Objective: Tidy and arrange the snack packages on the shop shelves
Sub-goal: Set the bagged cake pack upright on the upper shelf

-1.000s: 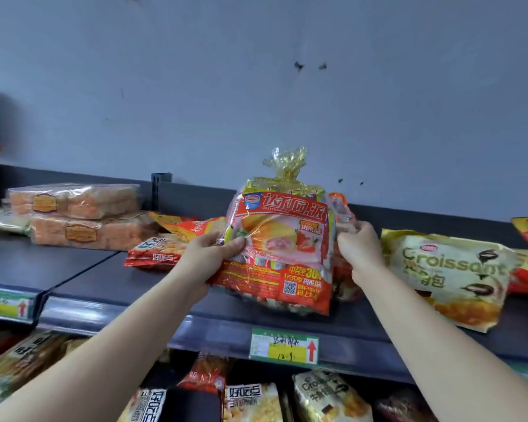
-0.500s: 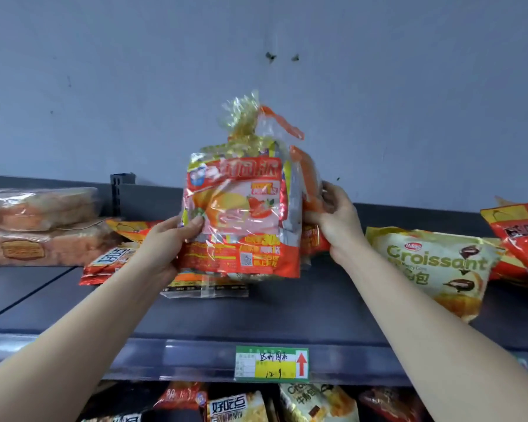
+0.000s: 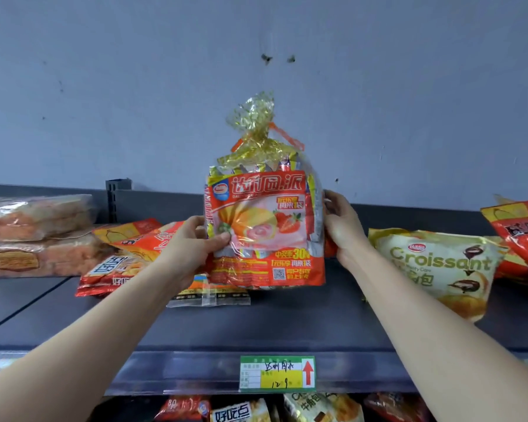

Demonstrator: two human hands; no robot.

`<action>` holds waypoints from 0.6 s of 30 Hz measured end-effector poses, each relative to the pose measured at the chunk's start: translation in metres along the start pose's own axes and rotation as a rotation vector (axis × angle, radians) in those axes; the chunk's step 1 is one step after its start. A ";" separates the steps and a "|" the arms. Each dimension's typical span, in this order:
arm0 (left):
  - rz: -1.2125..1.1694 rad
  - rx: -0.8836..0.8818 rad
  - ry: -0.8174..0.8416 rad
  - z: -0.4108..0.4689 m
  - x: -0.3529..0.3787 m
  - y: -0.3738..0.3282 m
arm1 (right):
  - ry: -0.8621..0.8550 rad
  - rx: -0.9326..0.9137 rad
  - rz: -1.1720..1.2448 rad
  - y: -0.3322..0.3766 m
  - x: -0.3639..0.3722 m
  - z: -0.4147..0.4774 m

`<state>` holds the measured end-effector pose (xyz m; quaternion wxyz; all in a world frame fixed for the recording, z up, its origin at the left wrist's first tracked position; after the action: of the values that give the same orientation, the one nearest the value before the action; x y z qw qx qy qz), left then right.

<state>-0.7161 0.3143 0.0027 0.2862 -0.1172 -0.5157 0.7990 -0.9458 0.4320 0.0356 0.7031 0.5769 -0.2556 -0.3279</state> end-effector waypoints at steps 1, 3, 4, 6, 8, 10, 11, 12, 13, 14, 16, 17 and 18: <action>0.031 -0.003 0.010 0.001 0.003 0.003 | 0.020 0.051 -0.016 -0.002 -0.001 0.002; 0.092 -0.019 0.041 0.000 0.013 0.009 | 0.036 0.155 0.028 -0.003 -0.004 0.003; 0.124 -0.024 0.066 -0.001 0.019 0.012 | 0.035 0.187 0.064 -0.001 -0.006 0.003; 0.183 -0.026 0.124 -0.004 0.030 0.020 | 0.080 0.223 0.074 0.004 -0.005 0.007; 0.257 0.001 0.151 -0.005 0.034 0.024 | 0.133 0.233 0.069 0.007 -0.003 0.005; 0.381 0.073 0.146 -0.002 0.032 0.020 | 0.179 0.206 0.099 0.009 -0.002 0.001; 0.450 0.125 0.134 0.001 0.031 0.015 | 0.196 0.188 0.109 0.008 -0.002 -0.001; 0.510 0.174 0.138 0.003 0.031 0.008 | 0.215 0.179 0.120 0.007 -0.002 -0.003; 0.562 0.203 0.157 0.004 0.033 0.002 | 0.224 0.160 0.131 0.007 -0.002 -0.005; 0.583 0.208 0.189 0.005 0.036 -0.005 | 0.221 0.140 0.142 0.008 -0.003 -0.007; 0.532 0.187 0.270 0.009 0.040 -0.016 | 0.209 0.120 0.142 0.008 -0.007 -0.007; 0.462 0.169 0.303 0.011 0.042 -0.021 | 0.210 0.108 0.135 0.008 -0.009 -0.007; 0.384 0.146 0.330 0.013 0.044 -0.027 | 0.217 0.093 0.127 0.009 -0.009 -0.008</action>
<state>-0.7484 0.3382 0.0375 0.2173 -0.3204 -0.3714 0.8439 -0.9442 0.4454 0.0424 0.7184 0.6237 -0.2291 -0.2061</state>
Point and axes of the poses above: each hand's wrist, its own z-axis towards the middle knuckle, its own x-axis out of the palm, y = z × x, the point moved 6 cm from there along z, towards the middle knuckle, and after that the axes turned 12 degrees about x, right-handed, at the moved point
